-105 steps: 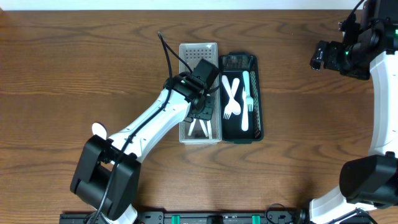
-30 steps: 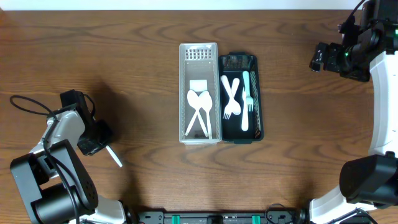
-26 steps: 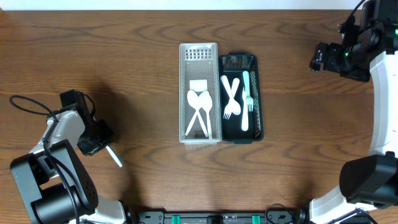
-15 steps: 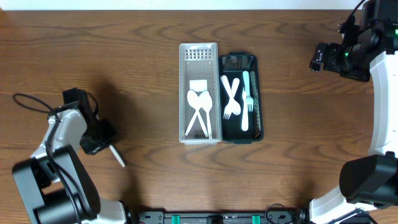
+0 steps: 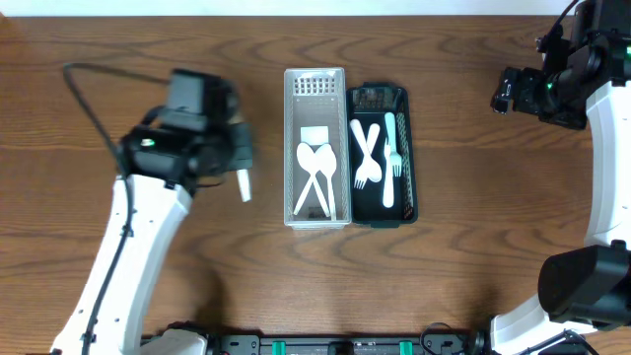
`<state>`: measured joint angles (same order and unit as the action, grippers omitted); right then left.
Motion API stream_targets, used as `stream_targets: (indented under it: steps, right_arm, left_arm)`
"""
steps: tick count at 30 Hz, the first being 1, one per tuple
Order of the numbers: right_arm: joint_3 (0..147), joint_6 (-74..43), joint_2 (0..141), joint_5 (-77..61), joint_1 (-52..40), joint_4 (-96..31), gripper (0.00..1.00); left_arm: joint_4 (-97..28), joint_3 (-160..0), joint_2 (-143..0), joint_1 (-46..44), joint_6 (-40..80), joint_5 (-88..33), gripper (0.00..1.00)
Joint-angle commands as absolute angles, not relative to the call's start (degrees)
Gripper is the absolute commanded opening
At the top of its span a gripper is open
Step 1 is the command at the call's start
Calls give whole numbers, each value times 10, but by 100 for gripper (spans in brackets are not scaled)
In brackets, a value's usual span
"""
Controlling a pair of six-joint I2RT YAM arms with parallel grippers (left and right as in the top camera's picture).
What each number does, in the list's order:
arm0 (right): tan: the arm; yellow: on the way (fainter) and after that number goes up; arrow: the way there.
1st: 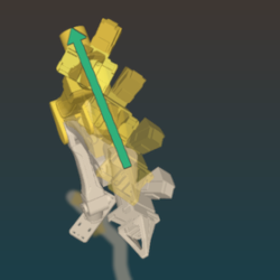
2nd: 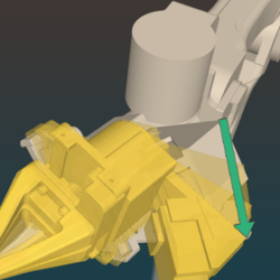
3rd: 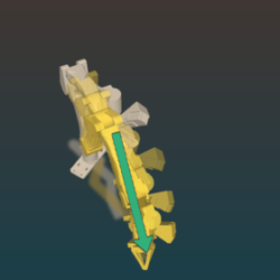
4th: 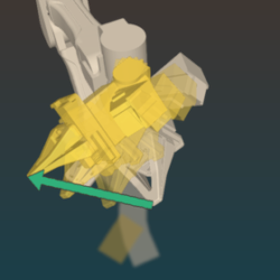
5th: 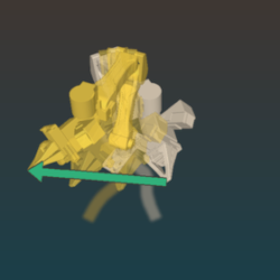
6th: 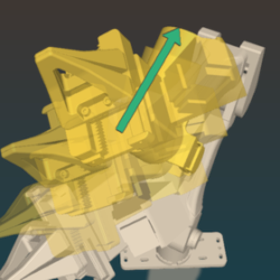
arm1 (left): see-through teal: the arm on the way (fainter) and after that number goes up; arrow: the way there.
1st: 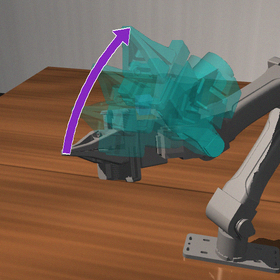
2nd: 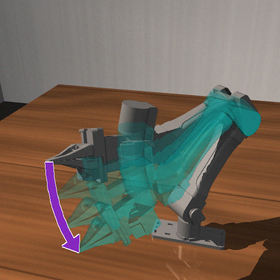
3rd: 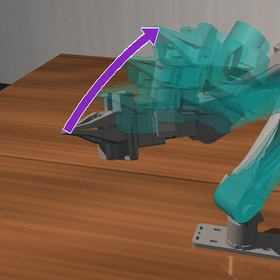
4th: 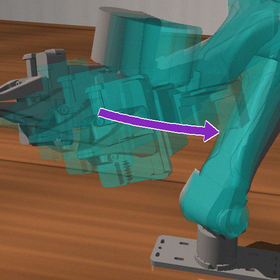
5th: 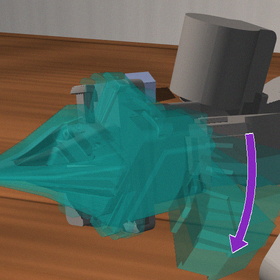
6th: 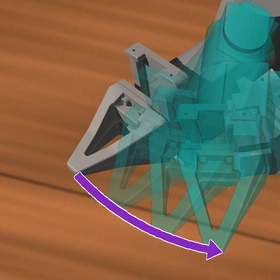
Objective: Pack container
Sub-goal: 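Drop the last spoon into the clear basket with the left gripper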
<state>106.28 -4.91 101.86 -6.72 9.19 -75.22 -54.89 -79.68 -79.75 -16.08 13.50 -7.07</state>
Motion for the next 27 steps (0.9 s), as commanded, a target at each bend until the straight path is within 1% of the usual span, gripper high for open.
stream_targets:
  steps: [1, 5, 9, 15, 20, 22, 24, 25, 27]
  right_arm:
    - [1060, -39, 1024, -72, 89, -752, 99]
    - [1060, -39, 1024, -72, 89, -752, 99]
    - [1060, -39, 1024, -71, 89, -752, 99]
    - [1060, -37, 1024, -71, 89, -752, 99]
    - [1060, -37, 1024, -71, 89, -752, 99]
    - [1060, -37, 1024, -71, 89, -752, 99]
    - [1060, -37, 1024, -71, 89, -752, 99]
    - [1060, -37, 1024, -71, 89, -752, 99]
    - [1060, -36, 1024, -71, 89, -750, 99]
  left_arm:
    - [-543, -830, -821, -226, 140, -43, 6]
    - [-519, -832, -870, -279, 142, -36, 6]
    - [-502, -832, -945, -307, 145, -36, 6]
    - [-480, -832, -1043, -316, 154, -50, 6]
    - [-476, -832, -1086, -316, 153, -52, 6]
    - [-472, -832, -1088, -316, 153, -51, 15]
    - [-468, -832, -1084, -315, 152, -51, 31]
    - [-466, -832, -1080, -314, 150, -51, 36]
    - [-466, -835, -1072, -311, 148, -42, 40]
